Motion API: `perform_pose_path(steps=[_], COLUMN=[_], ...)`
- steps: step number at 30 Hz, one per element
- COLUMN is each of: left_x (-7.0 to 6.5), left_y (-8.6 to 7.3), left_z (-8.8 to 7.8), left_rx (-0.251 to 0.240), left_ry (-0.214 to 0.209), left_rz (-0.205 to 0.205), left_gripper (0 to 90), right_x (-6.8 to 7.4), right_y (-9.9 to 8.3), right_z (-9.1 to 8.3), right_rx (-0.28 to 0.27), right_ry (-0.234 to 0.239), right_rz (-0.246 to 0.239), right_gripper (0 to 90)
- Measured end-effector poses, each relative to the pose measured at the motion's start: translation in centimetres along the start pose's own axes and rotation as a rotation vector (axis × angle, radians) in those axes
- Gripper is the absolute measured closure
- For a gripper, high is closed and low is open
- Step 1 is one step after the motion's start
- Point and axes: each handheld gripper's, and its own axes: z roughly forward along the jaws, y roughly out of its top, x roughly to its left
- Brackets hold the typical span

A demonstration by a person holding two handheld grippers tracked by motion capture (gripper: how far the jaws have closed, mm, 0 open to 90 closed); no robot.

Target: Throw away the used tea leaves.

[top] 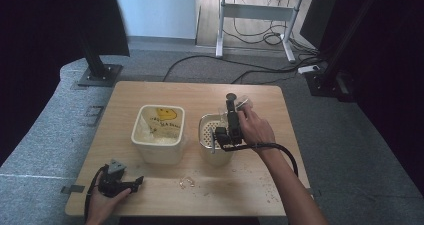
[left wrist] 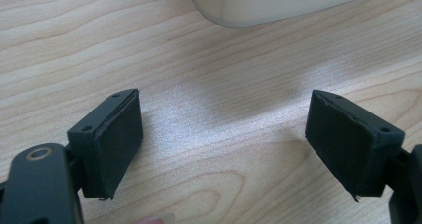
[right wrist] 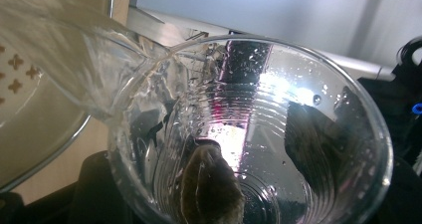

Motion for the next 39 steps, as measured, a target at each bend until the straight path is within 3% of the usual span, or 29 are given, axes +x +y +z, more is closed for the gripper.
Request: perform_pose_path(steps=[6,13,17,21,23,24,30,34,36,37,39], left_x=[0.0,0.2,0.1,0.1,0.1,0.1,0.1,0.0,0.0,0.0,0.0], left_y=[0.0,0.0,0.0,0.0,0.0,0.0,0.0,0.0,0.0,0.0,0.0], left_z=[0.0,-0.1,-0.1,-0.1,-0.1,-0.2,-0.1,0.0,0.0,0.0,0.0], left_rx=[0.001,0.002,0.003,0.003,0.003,0.002,0.006,0.005,0.006,0.006,0.006], left_ry=[0.001,0.0,-0.002,-0.003,-0.004,-0.003,-0.003,-0.001,-0.001,-0.002,-0.002], left_rz=[-0.001,-0.005,-0.004,-0.002,-0.002,-0.001,-0.002,0.001,0.002,0.002,0.001], left_gripper=[15.5,15.5,15.5,15.5,15.5,15.5,15.4,15.5,15.4,15.5,15.5], right_x=[0.8,0.9,0.0,-0.5,-0.8,-1.1,-2.8,-2.9,-2.8,-2.7,-2.4], right_y=[1.0,1.5,1.7,2.0,2.1,2.1,0.4,-1.6,-2.5,-3.1,-3.9], right_z=[0.5,1.0,1.1,0.8,0.7,0.6,0.2,0.2,0.4,0.5,0.6], right_rx=[0.028,0.047,0.065,0.048,0.035,0.025,-0.056,-0.116,-0.145,-0.168,-0.193], right_ry=[-0.037,-0.086,-0.101,-0.065,-0.011,0.028,0.232,0.359,0.413,0.437,0.476], right_rz=[-0.246,-0.452,-0.469,-0.384,-0.274,-0.187,0.434,0.876,1.035,1.137,1.269], right_gripper=[36.0,36.5,36.9,36.6,36.3,36.3,35.9,35.6,35.5,35.5,35.5])
